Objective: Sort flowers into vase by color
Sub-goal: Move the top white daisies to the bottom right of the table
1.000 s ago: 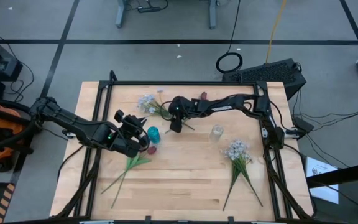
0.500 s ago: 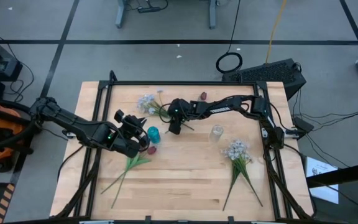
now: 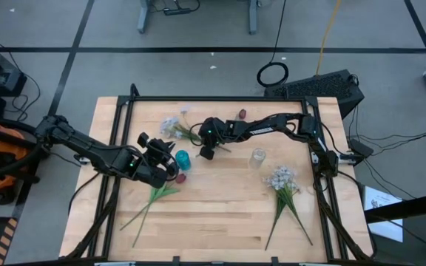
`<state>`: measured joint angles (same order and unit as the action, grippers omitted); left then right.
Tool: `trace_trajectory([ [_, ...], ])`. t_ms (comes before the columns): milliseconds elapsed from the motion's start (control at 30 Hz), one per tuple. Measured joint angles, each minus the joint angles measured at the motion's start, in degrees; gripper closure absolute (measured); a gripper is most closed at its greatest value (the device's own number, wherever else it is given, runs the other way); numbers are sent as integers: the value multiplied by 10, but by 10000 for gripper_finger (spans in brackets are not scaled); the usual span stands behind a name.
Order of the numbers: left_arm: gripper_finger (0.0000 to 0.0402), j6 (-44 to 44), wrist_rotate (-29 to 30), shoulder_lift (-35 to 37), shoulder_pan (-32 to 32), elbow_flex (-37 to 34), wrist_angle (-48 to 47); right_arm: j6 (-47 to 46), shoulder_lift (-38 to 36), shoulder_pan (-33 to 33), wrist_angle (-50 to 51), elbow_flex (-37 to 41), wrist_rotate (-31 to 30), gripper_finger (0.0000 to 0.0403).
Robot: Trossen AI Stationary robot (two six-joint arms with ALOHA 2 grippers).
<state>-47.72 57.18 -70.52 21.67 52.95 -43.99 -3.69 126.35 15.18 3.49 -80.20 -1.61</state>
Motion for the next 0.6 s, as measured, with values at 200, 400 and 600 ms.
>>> trace_trajectory([
  [200,349,0,0,0,0,0,4,-5,-2,0,-16,1,0,397],
  [400,349,1,0,0,0,0,4,-13,-25,1,-12,2,-3,400],
  [600,349,1,2,0,0,0,5,-31,-53,1,-11,2,0,400],
])
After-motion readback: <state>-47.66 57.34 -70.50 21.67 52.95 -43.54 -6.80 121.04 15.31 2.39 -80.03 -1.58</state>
